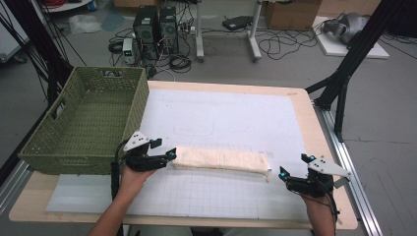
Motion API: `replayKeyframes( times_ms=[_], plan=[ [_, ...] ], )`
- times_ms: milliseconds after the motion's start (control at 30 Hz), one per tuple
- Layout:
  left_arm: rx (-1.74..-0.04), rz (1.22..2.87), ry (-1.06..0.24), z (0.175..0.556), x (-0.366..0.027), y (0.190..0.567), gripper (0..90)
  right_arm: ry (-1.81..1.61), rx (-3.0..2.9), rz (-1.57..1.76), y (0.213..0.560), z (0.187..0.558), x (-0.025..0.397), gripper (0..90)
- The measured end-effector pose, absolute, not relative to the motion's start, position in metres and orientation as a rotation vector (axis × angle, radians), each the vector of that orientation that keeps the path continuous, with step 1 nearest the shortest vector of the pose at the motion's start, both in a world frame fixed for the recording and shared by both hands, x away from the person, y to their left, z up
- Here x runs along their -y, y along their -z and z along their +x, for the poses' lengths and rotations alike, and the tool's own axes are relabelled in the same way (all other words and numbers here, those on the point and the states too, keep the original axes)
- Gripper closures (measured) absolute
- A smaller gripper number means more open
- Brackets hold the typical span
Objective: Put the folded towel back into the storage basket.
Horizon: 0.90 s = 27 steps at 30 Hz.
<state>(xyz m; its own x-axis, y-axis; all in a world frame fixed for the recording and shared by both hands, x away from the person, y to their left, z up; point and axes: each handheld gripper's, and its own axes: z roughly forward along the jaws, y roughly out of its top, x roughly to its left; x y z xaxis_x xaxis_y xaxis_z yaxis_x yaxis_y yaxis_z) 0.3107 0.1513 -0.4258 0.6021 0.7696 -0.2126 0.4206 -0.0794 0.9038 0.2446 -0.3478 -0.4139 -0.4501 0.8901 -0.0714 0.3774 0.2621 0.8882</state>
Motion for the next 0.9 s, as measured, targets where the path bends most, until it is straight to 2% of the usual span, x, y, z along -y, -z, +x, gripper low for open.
replayKeyframes(
  times_ms=[67, 233, 467, 900],
  plan=[
    [-1.026, 1.705, -0.358, 0.313, -0.149, 0.428, 23.4, -1.133, -1.96, 1.135, 0.415, 0.245, 0.348, 10.7],
    [-1.041, 1.75, -0.344, 0.315, -0.143, 0.433, 24.0, -1.128, -1.97, 1.148, 0.416, 0.247, 0.346, 10.7],
    [-1.07, 1.778, -0.354, 0.318, -0.139, 0.438, 35.7, -1.122, -1.975, 1.152, 0.418, 0.247, 0.346, 10.7],
    [-1.073, 1.866, -0.38, 0.319, -0.129, 0.445, 41.3, -1.111, -1.977, 1.159, 0.419, 0.246, 0.346, 10.7]
  ],
)
